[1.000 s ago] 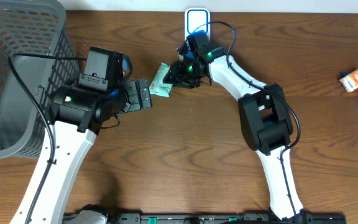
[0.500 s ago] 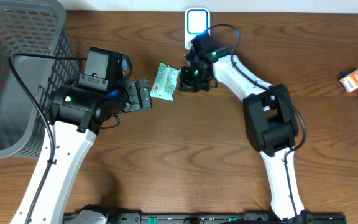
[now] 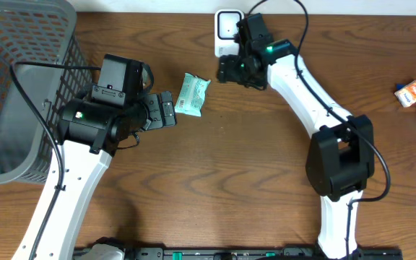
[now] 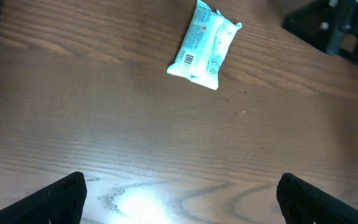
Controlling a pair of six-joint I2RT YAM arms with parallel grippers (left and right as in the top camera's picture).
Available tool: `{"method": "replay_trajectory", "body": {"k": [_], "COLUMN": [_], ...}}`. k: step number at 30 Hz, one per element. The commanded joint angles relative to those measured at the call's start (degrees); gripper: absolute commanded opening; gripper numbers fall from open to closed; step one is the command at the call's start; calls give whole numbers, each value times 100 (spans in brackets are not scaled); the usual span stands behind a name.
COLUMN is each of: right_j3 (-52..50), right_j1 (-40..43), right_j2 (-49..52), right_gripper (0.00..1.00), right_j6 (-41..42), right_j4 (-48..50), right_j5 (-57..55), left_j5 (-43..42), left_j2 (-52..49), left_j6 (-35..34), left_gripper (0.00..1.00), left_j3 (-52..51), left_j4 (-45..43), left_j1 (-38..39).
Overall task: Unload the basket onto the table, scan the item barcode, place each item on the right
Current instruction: 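Lift the green wipes pack toward the scanner with the right gripper, then hold the wipes pack under the scanner, turning it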
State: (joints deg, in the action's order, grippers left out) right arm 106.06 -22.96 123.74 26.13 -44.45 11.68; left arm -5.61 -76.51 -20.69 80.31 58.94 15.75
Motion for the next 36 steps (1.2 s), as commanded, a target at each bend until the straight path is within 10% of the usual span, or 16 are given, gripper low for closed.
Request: {"method": "replay_trajectory", "body": {"k": [1,21,30,36], "right_j3": [-11,-11,-9,-9], "right_j1": [-232,-863,-826,-599], "right_j2": [326,1495,1602,1412], "right_gripper": [84,82,2,1], "right_j6": [564,2017,1596,1119], "right_j4": [350,1386,1145,855], "right_j5": [584,538,-24,-184], "left_j5": [76,76,74,74], "left_j2": [-33,-33,-33,-33], "left_j6": [96,96,96,96], "left_gripper": [98,98,98,98], "left_j3": [15,15,15,15], "left_j4": [17,17,17,17], "left_j1": [-31,-31,-31,-31]}}
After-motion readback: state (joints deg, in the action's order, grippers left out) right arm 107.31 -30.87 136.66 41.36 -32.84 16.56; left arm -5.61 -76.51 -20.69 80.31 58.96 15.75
